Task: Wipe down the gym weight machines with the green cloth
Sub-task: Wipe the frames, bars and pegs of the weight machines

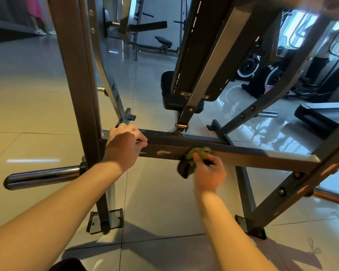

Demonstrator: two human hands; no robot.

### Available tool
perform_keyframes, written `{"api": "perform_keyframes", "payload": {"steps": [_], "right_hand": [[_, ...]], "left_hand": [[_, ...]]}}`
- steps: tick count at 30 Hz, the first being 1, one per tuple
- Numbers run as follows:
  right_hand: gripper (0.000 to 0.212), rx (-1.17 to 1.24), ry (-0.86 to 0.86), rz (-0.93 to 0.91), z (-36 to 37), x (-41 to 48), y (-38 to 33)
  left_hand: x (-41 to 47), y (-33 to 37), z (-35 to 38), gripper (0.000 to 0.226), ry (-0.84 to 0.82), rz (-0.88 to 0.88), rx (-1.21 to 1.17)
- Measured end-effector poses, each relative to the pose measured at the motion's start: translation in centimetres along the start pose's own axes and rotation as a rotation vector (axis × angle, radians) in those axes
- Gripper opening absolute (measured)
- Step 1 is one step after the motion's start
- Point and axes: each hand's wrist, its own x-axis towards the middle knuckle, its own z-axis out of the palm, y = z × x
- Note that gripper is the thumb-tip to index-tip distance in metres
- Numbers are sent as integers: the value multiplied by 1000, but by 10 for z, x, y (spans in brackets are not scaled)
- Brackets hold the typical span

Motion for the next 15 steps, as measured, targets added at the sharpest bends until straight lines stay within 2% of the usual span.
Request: {"api": "perform_keyframes", "payload": {"steps": [3,6,9,11,15], "right_hand": [[18,80,186,-6,-21,13,-5],[19,73,226,0,3,0,4],[21,67,108,67,55,-39,20],[19,-22,-31,5,84,-61,26],[14,-94,-245,30,79,-67,18]], "left_hand": [[-1,-4,-1,13,-3,-20,15],[-1,-3,2,12,1,-13,13],[-2,-3,2,11,10,-5,4],[-1,-2,-1,11,-1,-12,17],[1,3,-9,15,-70,-55,69]]}}
